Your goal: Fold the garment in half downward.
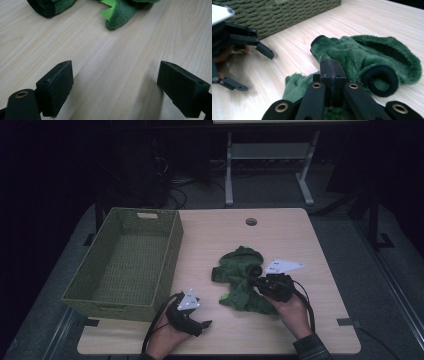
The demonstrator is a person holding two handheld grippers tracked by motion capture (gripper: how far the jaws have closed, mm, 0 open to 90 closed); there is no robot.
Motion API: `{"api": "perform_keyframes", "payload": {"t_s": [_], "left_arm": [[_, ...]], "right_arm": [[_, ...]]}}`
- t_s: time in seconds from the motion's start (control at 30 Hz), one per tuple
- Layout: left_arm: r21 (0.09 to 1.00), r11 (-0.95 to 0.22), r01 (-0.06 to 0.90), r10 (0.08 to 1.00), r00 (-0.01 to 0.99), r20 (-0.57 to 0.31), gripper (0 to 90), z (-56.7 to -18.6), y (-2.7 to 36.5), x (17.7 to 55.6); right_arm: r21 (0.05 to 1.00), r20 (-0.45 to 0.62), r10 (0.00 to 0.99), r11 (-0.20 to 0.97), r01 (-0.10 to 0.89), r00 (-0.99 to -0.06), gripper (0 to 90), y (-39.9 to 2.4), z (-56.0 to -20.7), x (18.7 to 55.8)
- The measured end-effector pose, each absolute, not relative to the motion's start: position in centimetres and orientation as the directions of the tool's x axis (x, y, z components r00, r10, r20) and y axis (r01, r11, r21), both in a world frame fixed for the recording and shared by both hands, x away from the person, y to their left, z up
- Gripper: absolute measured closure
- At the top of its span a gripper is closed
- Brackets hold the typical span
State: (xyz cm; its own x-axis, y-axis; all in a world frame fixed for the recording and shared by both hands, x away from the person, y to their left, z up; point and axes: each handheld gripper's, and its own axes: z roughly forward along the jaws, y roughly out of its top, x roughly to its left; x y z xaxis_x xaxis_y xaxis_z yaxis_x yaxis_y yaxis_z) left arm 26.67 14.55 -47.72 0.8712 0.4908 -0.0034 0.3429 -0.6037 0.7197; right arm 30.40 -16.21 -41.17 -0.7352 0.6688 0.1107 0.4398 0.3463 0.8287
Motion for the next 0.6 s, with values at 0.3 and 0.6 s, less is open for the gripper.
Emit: {"api": "perform_keyframes", "payload": {"t_s": [0.3,0.6], "left_arm": [[0.718,-0.607,0.340,0.489,0.872,0.001,12.8,-47.7,14.5,26.7],[0.720,-0.601,0.347,0.494,0.870,-0.006,12.8,-47.7,14.5,26.7]], "right_arm": [[0.728,0.123,0.678,0.435,0.530,-0.725,89.9,-15.7,-44.1,31.6],[0.657,0.119,0.654,0.513,0.553,-0.747,90.0,-14.4,-46.3,31.6]]}}
